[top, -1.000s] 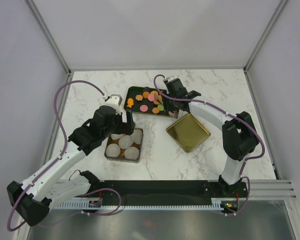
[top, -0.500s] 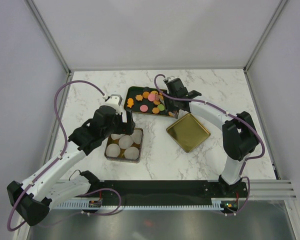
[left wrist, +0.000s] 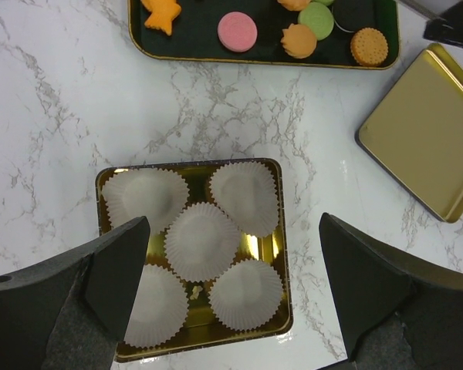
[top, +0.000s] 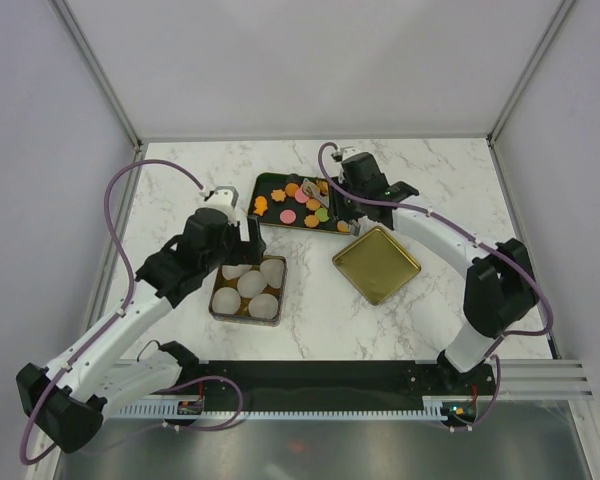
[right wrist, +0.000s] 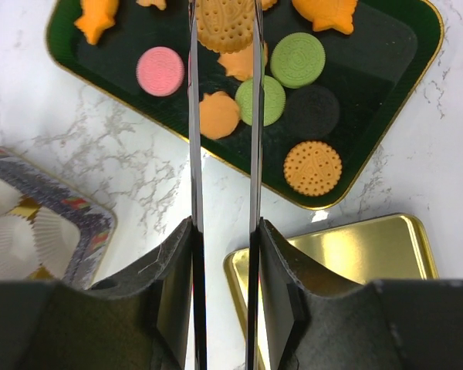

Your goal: Pack the cookies

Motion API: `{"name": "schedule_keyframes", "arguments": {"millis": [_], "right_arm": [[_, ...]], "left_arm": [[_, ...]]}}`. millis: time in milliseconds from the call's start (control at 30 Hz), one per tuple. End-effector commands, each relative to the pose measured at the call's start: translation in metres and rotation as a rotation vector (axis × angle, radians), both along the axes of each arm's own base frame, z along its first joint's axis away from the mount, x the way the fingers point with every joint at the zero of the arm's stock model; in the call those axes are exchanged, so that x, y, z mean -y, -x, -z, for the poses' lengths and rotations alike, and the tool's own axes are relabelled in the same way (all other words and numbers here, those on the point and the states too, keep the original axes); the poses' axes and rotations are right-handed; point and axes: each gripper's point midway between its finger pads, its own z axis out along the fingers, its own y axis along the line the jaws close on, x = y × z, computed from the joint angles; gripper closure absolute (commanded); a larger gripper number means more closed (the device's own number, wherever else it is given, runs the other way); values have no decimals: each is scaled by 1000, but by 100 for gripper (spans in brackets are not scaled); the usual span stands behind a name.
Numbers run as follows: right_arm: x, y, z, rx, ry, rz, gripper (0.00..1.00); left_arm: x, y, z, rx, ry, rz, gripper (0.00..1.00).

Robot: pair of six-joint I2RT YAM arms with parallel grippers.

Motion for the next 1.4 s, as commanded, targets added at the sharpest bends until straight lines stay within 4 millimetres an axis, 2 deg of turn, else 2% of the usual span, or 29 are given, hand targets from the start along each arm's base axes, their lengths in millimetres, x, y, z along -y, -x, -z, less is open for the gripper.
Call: {"name": "schedule_keyframes", "arguments": {"millis": [0, 200, 267, 400, 433, 500, 600, 700, 900, 1033, 1133, 1367], "right_arm": [[-14, 14, -38, 61, -95, -49, 73], [-30, 42, -45, 56, -127, -114, 73], [-40, 54, -49, 60, -140, -149, 73], [-63, 80, -46, 48, -141, -220, 74], [-73, 91, -46, 44, -141, -255, 74], [-88, 108, -46, 40, -143, -302, 74], [-102, 122, -45, 38, -138, -344, 74], [-122, 143, -41, 26, -133, -409, 75], [-152, 172, -33, 12, -118, -499, 75], [-161, 180, -22, -3, -96, -518, 75], [-166, 177, -14, -3, -84, -512, 76], [-172, 169, -12, 21, -76, -484, 75]], "left_arm": [[-6, -4, 2, -39, 30, -56, 1], [-17, 0, 32, -180, 145, -138, 18], [-24, 3, 41, -200, 157, -176, 21], [-50, 4, 52, -200, 191, -322, 22], [-56, 5, 56, -203, 193, -344, 22], [-67, 3, 54, -185, 200, -384, 21], [-78, -2, 45, -153, 192, -408, 21], [-87, -9, 31, -116, 187, -424, 21], [-95, -19, 8, -55, 173, -425, 21], [-95, -20, 3, -44, 162, -412, 20], [-94, -20, 2, -38, 167, -398, 20], [-92, -18, 4, -38, 169, -382, 20]]}}
